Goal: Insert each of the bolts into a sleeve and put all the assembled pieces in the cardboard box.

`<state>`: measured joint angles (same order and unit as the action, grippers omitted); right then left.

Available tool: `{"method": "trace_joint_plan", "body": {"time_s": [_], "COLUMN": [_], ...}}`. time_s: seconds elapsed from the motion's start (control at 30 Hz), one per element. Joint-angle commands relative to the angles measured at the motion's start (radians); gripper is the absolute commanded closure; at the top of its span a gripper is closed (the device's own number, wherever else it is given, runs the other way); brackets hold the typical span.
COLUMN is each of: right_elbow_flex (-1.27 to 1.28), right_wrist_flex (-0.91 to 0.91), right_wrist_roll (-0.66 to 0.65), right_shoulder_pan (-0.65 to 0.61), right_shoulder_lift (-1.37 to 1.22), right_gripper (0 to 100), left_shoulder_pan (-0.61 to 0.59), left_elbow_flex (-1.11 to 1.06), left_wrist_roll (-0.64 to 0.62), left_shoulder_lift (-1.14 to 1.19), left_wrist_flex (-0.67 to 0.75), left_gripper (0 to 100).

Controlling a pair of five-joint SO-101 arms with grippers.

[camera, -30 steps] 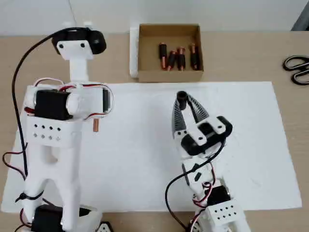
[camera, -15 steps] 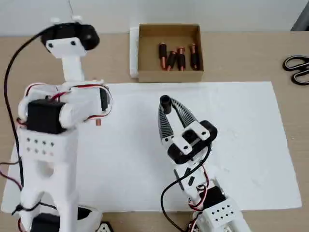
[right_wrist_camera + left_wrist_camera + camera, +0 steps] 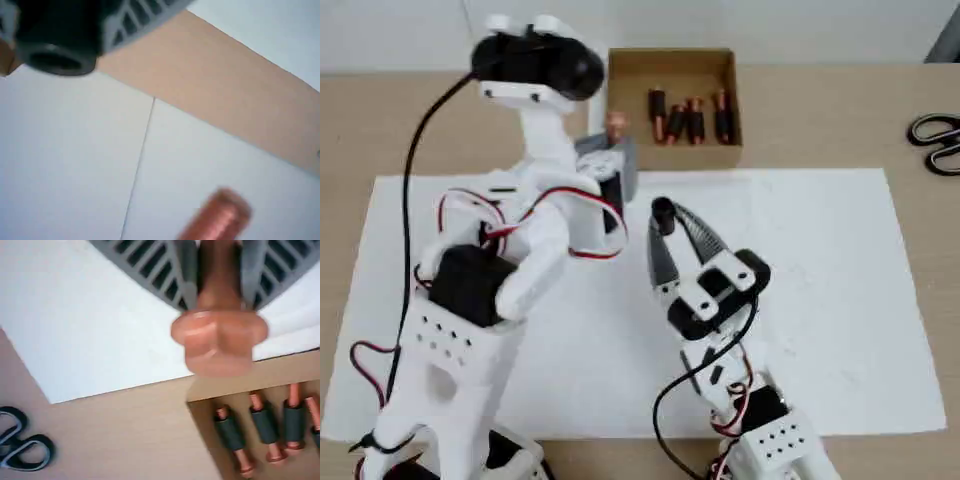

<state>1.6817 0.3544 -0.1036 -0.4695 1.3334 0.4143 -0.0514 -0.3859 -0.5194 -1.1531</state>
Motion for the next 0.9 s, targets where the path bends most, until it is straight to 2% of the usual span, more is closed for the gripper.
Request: {"method": "trace_joint_plan", "body": {"time_s": [0.0,0.1,0.2,0.33,0.47,0.67,0.87], "right_elbow_flex": [0.009,0.009,0.009,0.009,0.009,0.009,0.009], "right_wrist_flex": [0.022,-0.007,-0.068,-0.082,-0.09,-0.09,-0.09], "right_wrist_roll": [-0.006,-0.006,-0.005,-0.005,-0.005,-0.005,-0.003], "right_shoulder_pan": [0.004,0.005,0.005,0.005,0.005,0.004,0.004], "right_shoulder_lift": [0.012,0.008,0.008,0.007,0.007,0.013,0.015], "right_gripper": [99.5,99.5,99.5,99.5,99.5,99.5,99.5], "left_shoulder_pan": [0.064,0.087,0.058,-0.04,-0.074,-0.068,-0.069], "left_elbow_flex": [-0.002,-0.007,-0.024,-0.128,-0.328,-0.572,-0.765], "left_wrist_roll": [-0.008,-0.002,-0.006,-0.071,-0.1,-0.153,-0.11], "left_shoulder_lift": [-0.025,-0.025,-0.023,-0.023,-0.032,-0.117,-0.235], "left_wrist_flex": [0.046,0.055,0.15,0.39,0.643,0.868,1.06], "left_gripper": [99,99,99,99,99,99,99]}}
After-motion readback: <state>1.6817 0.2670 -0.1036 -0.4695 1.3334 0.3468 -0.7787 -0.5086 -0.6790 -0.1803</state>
